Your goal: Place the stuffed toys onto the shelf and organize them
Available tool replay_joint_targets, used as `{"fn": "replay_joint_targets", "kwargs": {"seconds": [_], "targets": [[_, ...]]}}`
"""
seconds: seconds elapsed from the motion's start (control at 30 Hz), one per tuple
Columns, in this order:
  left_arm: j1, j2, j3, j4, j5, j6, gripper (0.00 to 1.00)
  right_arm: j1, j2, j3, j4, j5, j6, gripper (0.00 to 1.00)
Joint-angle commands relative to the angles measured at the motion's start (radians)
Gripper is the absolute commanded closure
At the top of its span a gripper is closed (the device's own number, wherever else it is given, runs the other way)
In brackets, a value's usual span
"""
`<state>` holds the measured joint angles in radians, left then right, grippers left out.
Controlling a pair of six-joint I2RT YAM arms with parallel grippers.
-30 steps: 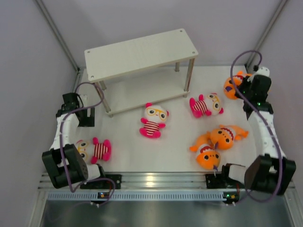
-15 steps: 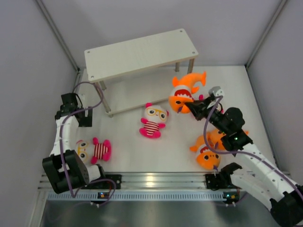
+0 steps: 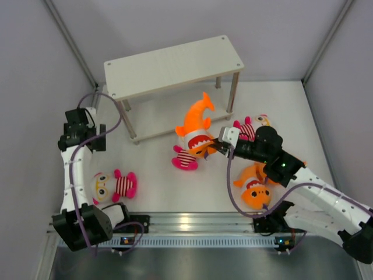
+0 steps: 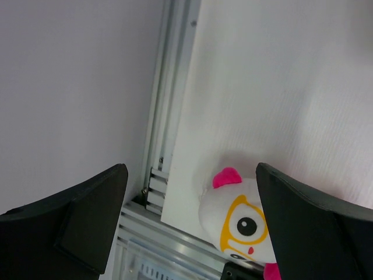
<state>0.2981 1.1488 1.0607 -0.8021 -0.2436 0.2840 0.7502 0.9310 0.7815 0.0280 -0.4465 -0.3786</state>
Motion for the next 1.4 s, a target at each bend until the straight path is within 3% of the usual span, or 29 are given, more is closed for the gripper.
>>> {"fn": "replay_joint_targets", "kwargs": {"seconds": [0.0,0.13,0.23,0.27,0.3,0.43,0.63,0.8,1.1,1.13,1.2,1.23,1.3,1.33,1.37], "targets": [[-0.002,-0.087,0.191,-0.066,0.055,-0.028,0.02,0.037,-0.079,0.055,-0.187,0.003,-0.471,0.9],[-0.004,-0.174,0.35,-0.124,0.309,-0.023,0.02,0.121,-0.046,0.102,-0.293,0.205,-0.724,0.87],[-0.004,-0.227,0.436,-0.176,0.616,0.015,0.02,0.204,0.043,0.166,-0.316,0.366,-0.873,0.96],[-0.004,-0.231,0.479,-0.225,0.692,0.038,0.02,0.248,0.064,0.182,-0.323,0.4,-0.917,0.99],[-0.002,-0.233,0.498,-0.252,0.859,0.05,0.02,0.27,0.084,0.199,-0.327,0.428,-1.001,1.0],[-0.005,-0.221,0.503,-0.313,1.111,0.107,0.02,0.347,0.193,0.301,-0.296,0.48,-1.179,1.0],[-0.062,-0.187,0.415,-0.315,1.135,0.164,0.02,0.414,0.397,0.499,-0.332,0.554,-1.378,1.0],[-0.145,-0.211,0.38,-0.316,1.184,0.214,0.02,0.419,0.483,0.591,-0.375,0.502,-1.408,1.0],[-0.157,-0.193,0.318,-0.316,1.23,0.297,0.02,0.419,0.535,0.639,-0.323,0.358,-1.442,1.0],[-0.159,-0.189,0.318,-0.316,1.227,0.299,0.07,0.417,0.539,0.639,-0.316,0.355,-1.444,1.0],[-0.157,-0.173,0.317,-0.316,1.199,0.299,0.27,0.419,0.54,0.634,-0.292,0.338,-1.444,1.0],[-0.157,-0.17,0.314,-0.316,1.189,0.294,0.52,0.417,0.54,0.631,-0.281,0.335,-1.441,1.0],[-0.157,-0.164,0.303,-0.316,1.164,0.296,0.77,0.419,0.537,0.616,-0.248,0.33,-1.435,1.0],[-0.157,-0.159,0.301,-0.316,1.156,0.291,1.0,0.416,0.536,0.61,-0.235,0.33,-1.432,1.0],[-0.157,-0.155,0.303,-0.315,1.144,0.279,1.0,0.416,0.535,0.608,-0.208,0.33,-1.413,1.0]]}}
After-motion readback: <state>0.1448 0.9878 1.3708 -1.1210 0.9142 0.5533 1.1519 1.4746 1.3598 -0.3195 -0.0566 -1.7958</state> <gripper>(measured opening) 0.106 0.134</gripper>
